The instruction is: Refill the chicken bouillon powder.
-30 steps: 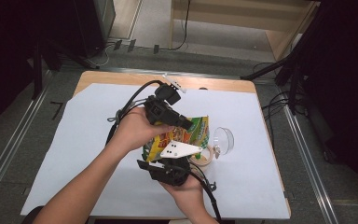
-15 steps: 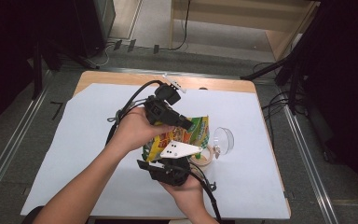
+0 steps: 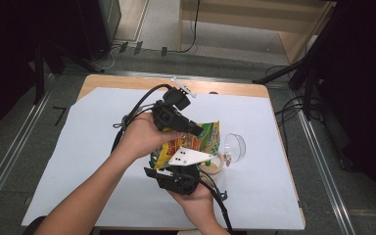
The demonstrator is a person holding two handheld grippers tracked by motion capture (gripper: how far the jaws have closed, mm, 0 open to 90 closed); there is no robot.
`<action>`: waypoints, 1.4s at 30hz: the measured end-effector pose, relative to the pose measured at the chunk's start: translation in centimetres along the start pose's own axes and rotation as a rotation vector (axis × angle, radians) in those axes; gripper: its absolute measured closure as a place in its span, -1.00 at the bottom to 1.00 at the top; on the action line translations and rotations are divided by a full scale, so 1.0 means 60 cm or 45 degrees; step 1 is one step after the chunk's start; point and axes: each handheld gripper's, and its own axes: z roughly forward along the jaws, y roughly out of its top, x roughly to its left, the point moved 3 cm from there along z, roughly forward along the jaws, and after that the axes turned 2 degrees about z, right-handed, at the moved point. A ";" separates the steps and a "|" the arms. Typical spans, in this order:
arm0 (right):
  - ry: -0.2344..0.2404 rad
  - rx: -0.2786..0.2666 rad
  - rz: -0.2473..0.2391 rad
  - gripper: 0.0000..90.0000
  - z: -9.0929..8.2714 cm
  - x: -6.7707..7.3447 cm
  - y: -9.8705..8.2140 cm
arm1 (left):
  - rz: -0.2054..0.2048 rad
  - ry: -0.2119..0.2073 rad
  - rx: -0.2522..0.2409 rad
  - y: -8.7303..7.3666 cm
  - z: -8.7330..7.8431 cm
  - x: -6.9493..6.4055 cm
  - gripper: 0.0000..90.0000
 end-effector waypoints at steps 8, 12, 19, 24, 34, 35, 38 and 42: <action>-0.002 0.001 0.006 0.62 0.001 -0.002 -0.001 | 0.002 -0.007 0.001 0.000 0.001 -0.002 0.88; 0.004 -0.003 0.021 0.62 0.001 -0.002 -0.003 | 0.004 -0.004 0.006 0.000 0.003 -0.004 0.88; 0.017 -0.003 0.031 0.61 -0.001 0.003 0.002 | -0.021 -0.016 0.019 0.001 0.005 0.009 0.88; 0.013 0.000 0.037 0.61 -0.002 0.003 0.002 | -0.034 -0.028 0.023 0.002 0.007 0.013 0.88; -0.011 -0.011 0.031 0.55 -0.003 -0.004 0.002 | -0.021 -0.023 -0.017 0.003 -0.001 0.004 0.88; -0.014 -0.010 0.029 0.55 -0.003 -0.005 0.002 | -0.009 -0.021 -0.007 0.003 -0.001 0.003 0.88; -0.007 -0.010 0.038 0.56 -0.001 -0.005 -0.001 | -0.001 -0.014 0.003 0.002 0.000 -0.001 0.88; -0.011 -0.009 0.040 0.56 0.000 -0.008 -0.002 | -0.001 -0.014 0.001 0.002 0.000 -0.002 0.88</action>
